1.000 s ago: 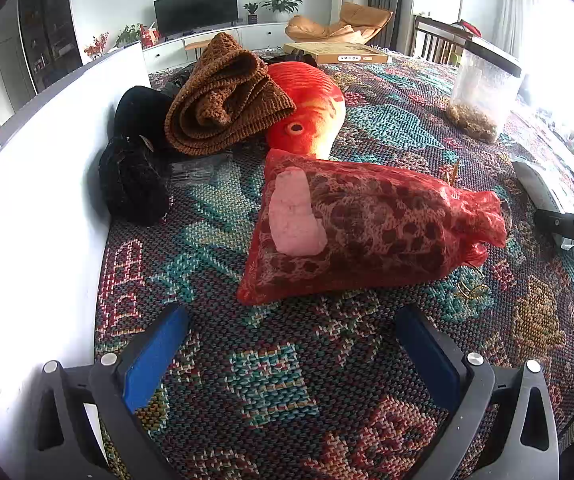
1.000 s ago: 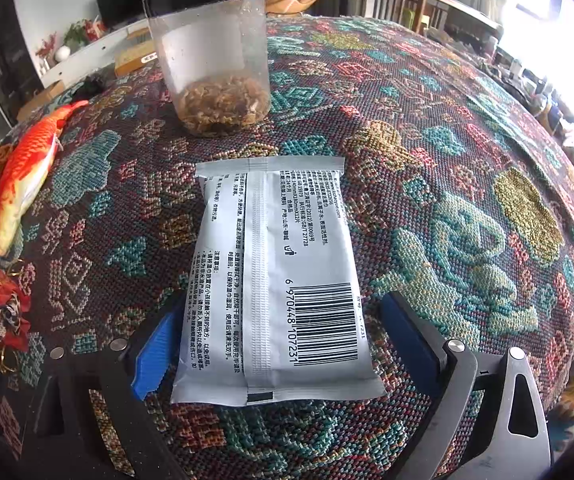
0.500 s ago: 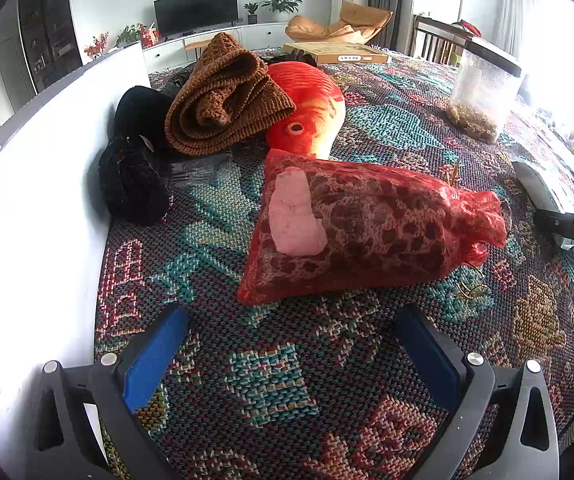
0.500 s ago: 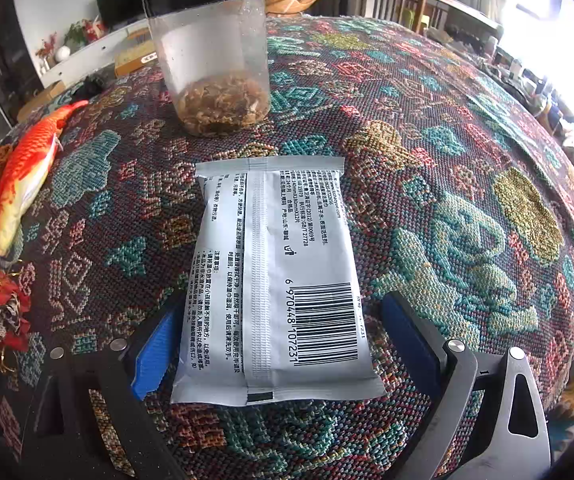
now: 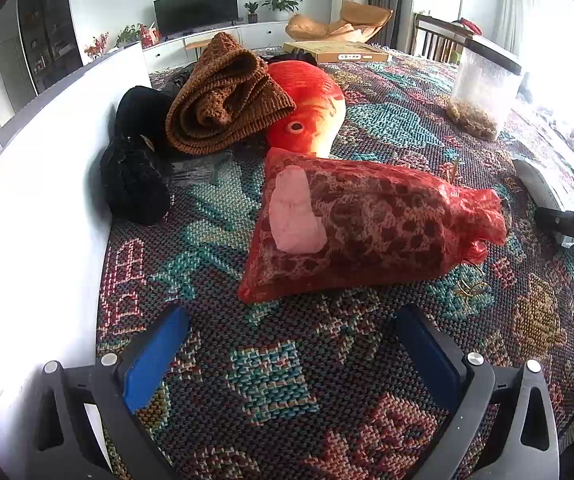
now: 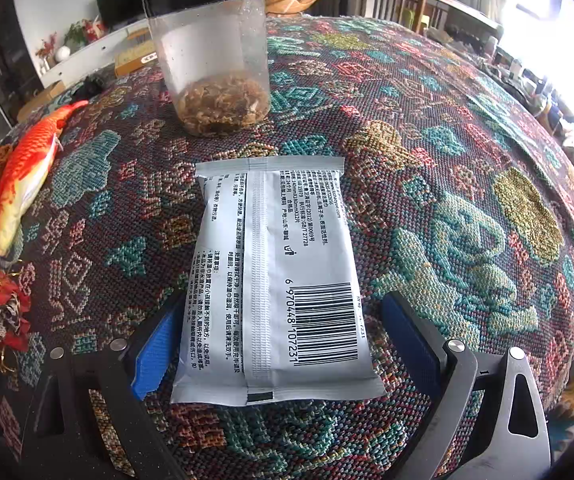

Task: Organize soft objects
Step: 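Hold the white packet raised in the right tool, then grasp the red mesh bag with the left tool while the right tool holds the packet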

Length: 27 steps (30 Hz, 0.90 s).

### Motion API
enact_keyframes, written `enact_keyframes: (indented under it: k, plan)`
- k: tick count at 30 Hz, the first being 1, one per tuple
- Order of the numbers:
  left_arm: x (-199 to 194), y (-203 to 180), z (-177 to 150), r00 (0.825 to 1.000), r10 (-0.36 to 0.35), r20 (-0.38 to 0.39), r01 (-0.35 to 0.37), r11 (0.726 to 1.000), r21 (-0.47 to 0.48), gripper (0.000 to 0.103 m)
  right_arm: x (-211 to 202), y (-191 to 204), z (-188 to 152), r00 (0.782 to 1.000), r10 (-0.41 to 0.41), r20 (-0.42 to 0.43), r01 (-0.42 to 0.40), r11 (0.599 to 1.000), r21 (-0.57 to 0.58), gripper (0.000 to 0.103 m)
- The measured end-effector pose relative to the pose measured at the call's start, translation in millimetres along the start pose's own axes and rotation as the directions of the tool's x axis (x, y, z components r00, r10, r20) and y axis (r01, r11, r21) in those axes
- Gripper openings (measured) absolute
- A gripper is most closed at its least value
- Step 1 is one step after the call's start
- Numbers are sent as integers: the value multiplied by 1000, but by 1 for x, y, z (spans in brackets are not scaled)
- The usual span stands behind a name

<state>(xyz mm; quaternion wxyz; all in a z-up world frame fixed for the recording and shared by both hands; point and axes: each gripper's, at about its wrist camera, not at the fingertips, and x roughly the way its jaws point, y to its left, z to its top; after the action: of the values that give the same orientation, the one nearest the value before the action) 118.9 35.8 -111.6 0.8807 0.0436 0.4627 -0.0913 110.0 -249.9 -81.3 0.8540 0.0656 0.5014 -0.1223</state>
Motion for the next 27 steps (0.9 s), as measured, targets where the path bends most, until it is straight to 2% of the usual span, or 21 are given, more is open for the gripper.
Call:
enact_keyframes:
  k: [5, 8, 12, 16, 20, 23, 24, 27]
  plan:
    - [-12, -4, -5, 999, 20, -42, -18, 999, 45, 103, 0, 0, 0, 1000, 0, 0, 0, 1000, 0, 97]
    - [-27, -14, 4, 1000, 24, -20, -22, 995, 99, 103, 0, 0, 0, 1000, 0, 0, 0, 1000, 0, 97]
    - [-45, -27, 38, 999, -47, 22, 45, 993, 114, 103, 0, 0, 0, 1000, 0, 0, 0, 1000, 0, 97]
    - [-40, -40, 78, 991, -134, 14, 132, 985, 111, 103, 0, 0, 0, 1000, 1, 0, -1, 1000, 0, 97]
    - [-3, -63, 107, 993, -107, -55, 115, 976, 187, 103, 0, 0, 0, 1000, 1, 1, -1, 1000, 0, 97]
    - [24, -62, 112, 990, -60, -130, 87, 973, 212, 103, 0, 0, 0, 1000, 1, 1, -1, 1000, 0, 97]
    - [29, -56, 110, 985, -69, -158, 98, 977, 188, 103, 0, 0, 0, 1000, 1, 1, -1, 1000, -1, 97]
    - [29, -40, 101, 964, -162, -213, 185, 978, 91, 103, 0, 0, 0, 1000, 1, 1, -1, 1000, 0, 97]
